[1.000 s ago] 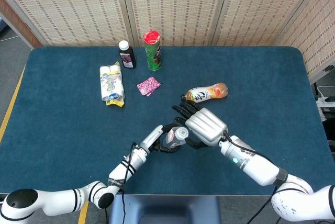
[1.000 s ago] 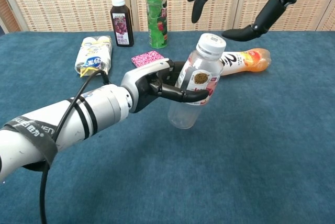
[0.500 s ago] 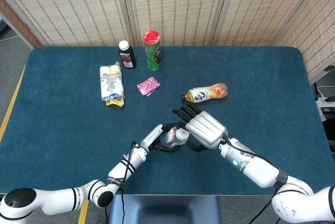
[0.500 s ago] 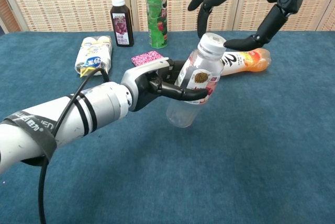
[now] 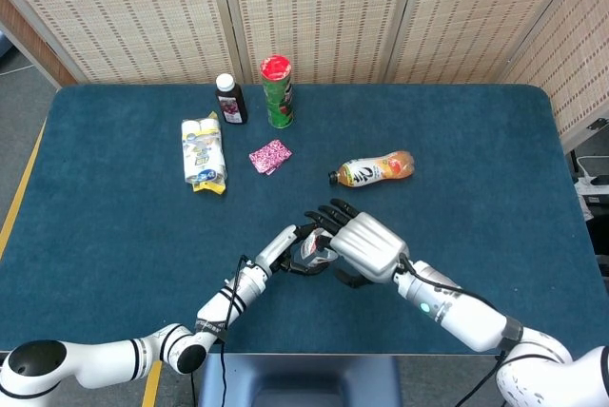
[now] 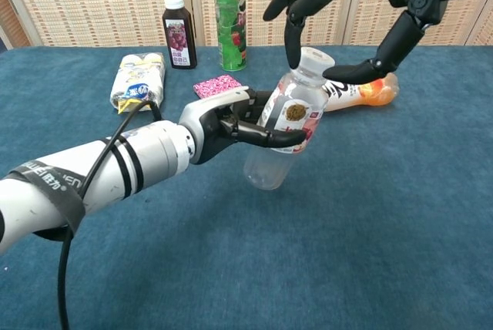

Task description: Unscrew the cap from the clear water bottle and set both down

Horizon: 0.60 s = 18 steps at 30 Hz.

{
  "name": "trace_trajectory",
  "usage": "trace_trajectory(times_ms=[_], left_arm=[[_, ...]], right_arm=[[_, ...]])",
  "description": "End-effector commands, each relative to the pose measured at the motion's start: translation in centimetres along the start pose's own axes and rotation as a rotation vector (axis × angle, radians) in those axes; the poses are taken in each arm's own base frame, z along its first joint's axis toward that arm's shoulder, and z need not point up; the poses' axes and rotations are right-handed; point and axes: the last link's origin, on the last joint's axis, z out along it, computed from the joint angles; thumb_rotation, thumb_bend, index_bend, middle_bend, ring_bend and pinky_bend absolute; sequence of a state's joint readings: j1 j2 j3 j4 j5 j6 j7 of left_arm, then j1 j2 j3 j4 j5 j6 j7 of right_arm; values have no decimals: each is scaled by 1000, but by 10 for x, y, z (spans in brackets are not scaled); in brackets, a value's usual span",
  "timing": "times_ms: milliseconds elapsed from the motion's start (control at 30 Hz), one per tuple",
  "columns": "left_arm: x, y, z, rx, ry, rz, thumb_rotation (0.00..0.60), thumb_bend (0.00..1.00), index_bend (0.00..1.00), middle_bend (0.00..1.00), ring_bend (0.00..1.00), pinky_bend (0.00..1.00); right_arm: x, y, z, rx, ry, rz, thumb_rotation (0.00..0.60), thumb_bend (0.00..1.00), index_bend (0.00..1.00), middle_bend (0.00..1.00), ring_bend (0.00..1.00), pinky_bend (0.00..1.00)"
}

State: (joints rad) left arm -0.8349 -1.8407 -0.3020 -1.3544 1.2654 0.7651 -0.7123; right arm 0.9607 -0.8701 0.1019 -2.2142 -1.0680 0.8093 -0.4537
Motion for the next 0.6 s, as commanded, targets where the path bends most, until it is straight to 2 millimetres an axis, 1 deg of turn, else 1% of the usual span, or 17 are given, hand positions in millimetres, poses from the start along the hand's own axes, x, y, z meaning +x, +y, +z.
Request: trace_trajectory(times_ms=[33, 167, 300, 467, 600], left_arm=[[0, 0, -1, -2, 0, 3, 600, 766, 735, 824, 570, 580], [1, 1, -1, -6, 5, 4, 600, 765, 735, 824, 570, 580], [1, 0, -2, -3, 6, 1, 600, 764, 736, 824, 570, 581], [0, 1, -2, -7, 5, 1, 600, 765, 738, 824, 570, 580], [-1, 1, -3, -6, 2, -4, 600, 764, 737, 824, 570, 580]], right_arm=[[1, 1, 0, -3, 21, 12, 472, 381, 274, 0, 0, 0], [4, 7, -1, -23, 54, 18, 472, 379, 203, 0, 0, 0], [3, 14, -1, -50, 57, 6, 473, 332, 149, 0, 0, 0], [-2, 21, 0, -82, 31, -5, 472, 331, 193, 0, 0, 0], [-7, 21, 4, -84, 9, -2, 472, 330, 222, 0, 0, 0]])
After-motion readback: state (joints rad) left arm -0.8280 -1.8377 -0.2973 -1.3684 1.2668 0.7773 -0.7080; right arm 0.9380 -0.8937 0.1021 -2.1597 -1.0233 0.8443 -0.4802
